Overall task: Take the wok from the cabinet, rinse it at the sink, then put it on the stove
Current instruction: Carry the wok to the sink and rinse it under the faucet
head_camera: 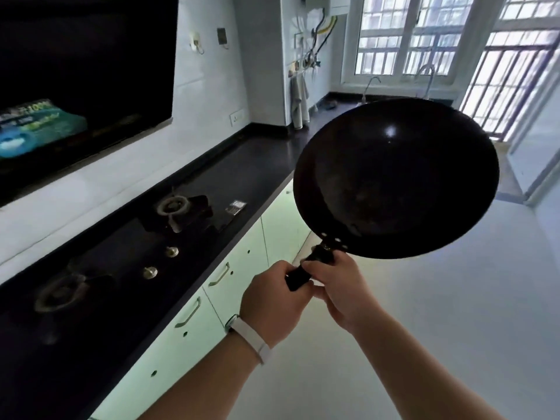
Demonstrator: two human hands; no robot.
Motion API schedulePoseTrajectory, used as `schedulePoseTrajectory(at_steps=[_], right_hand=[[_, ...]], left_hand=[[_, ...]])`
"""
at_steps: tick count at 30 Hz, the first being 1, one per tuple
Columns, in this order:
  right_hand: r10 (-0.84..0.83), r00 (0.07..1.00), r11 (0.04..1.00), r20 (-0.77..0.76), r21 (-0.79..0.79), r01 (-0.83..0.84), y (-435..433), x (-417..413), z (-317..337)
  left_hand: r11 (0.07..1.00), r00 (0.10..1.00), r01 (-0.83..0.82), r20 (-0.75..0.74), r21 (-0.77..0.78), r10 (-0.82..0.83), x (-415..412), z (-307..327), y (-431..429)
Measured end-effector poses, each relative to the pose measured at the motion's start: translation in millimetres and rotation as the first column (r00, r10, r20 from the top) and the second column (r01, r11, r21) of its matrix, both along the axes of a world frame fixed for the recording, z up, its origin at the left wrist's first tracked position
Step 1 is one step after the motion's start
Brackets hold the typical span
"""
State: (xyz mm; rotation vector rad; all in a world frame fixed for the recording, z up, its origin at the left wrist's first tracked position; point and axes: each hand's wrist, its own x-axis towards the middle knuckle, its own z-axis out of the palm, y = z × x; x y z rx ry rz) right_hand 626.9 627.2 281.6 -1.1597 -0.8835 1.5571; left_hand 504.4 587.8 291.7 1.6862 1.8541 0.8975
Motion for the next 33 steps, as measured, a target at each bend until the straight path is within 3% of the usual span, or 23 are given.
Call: schedulePoseTrajectory(at_steps=[13, 24, 33], right_hand=[[-0.209, 0.975, 0.976, 0.076, -0.051, 0.213, 141, 45, -28], [-0.377, 0.923, 0.924, 0.073, -0.043, 0.380, 323, 44, -22], [-0.499, 0.861, 0.863, 0.093, -0.029, 0.504, 415, 88, -22]], left_hand=[[0.969, 0.971, 0.236, 0.038, -0.070, -0.234, 40, -41, 175], [0.900, 0.902, 0.432, 0.011, -0.058, -0.432, 39, -32, 383], [0.852, 0.852, 0.523, -0.001, -0.030, -0.524, 87, -29, 486]])
